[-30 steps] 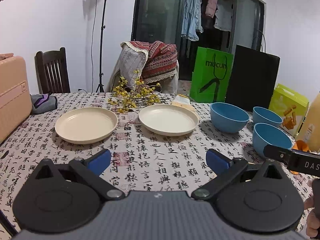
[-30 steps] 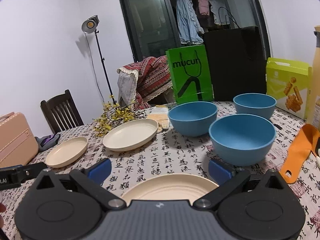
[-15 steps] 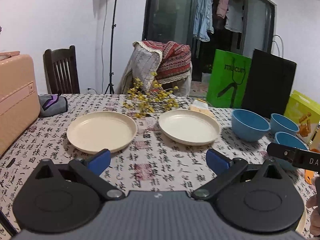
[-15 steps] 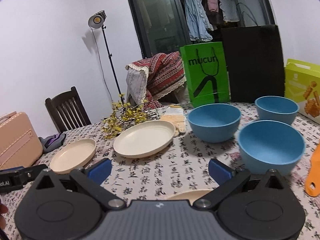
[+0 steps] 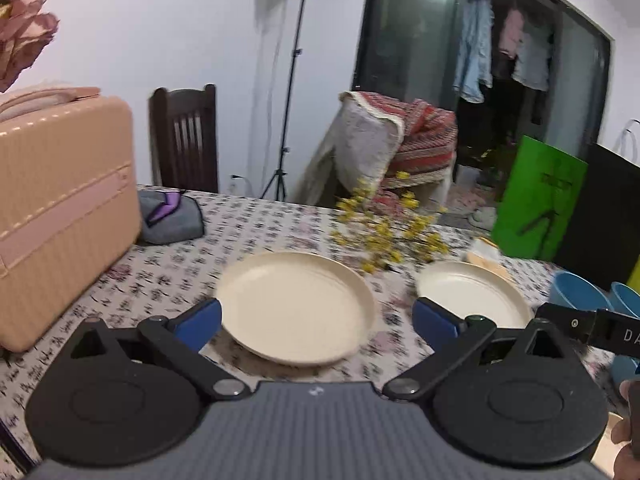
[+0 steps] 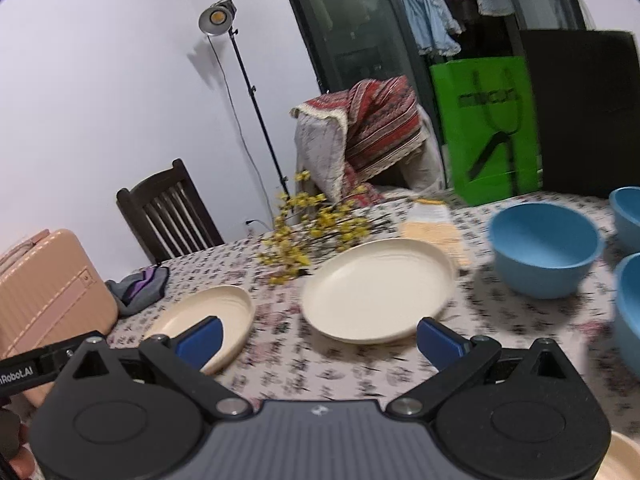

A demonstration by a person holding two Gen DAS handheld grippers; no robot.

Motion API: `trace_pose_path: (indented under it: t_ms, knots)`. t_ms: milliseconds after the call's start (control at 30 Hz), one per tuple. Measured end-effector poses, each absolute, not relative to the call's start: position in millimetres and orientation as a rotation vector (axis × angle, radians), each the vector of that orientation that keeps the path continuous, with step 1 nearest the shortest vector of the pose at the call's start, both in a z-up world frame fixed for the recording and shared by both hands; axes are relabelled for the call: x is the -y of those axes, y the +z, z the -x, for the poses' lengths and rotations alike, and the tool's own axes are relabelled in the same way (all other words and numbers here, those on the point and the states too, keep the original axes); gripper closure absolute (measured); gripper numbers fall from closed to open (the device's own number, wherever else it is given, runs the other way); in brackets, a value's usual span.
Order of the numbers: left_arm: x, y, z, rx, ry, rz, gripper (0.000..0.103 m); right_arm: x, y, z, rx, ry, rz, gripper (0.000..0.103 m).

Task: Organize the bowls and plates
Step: 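Move both open grippers back toward the cream plates by the yellow flowers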

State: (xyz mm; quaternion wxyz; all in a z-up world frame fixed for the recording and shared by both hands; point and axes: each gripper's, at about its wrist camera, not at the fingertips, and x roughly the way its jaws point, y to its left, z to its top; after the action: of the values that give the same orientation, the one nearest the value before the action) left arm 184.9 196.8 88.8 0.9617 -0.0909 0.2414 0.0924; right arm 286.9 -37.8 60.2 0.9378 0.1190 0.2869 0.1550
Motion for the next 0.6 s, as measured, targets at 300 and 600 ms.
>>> trace_pose_path:
  t_ms: [300, 600]
  knots:
    - [-261.1, 84.5, -220.9, -0.496, 0.280, 0.238, 0.000, -33.5, 52.5, -334.0, -0.649, 0.330, -0.279, 0.000]
    - [-301.8, 75.1, -251.8, -0.514, 0.327, 0.269, 0.000, -85.1, 38.0, -371.1, -0.687, 0.327, -0.273, 0.000]
